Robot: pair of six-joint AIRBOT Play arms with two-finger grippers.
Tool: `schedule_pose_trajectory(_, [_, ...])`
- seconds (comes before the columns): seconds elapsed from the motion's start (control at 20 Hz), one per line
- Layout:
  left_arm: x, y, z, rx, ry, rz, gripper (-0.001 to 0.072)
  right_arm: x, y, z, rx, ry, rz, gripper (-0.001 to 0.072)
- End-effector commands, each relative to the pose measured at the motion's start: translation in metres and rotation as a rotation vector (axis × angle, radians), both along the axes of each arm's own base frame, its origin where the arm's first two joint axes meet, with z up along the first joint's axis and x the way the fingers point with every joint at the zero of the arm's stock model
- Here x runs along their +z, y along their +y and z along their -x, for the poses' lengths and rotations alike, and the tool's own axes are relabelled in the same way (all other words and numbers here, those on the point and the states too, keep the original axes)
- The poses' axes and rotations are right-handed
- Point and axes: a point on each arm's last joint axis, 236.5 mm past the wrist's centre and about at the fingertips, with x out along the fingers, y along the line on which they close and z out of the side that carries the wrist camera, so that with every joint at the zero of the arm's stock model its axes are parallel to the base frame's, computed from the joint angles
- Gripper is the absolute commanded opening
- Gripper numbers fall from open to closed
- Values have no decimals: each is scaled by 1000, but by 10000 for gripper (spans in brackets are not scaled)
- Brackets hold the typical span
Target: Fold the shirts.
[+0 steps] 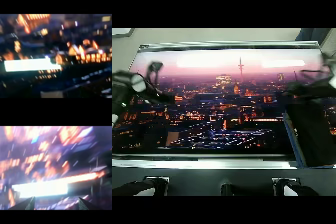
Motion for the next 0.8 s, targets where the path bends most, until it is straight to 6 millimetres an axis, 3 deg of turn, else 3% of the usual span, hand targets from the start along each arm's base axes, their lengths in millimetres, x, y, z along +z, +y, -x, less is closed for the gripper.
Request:
schedule_pose_trajectory(0.0, [-37, -16, 28, 92, 59, 60, 717, -38, 57, 15, 105, 169, -36, 637])
schedule_pose_trajectory(0.75, [-35, -17, 26, 123, 48, 70, 717, -39, 54, 15, 101, 172, -26, 637])
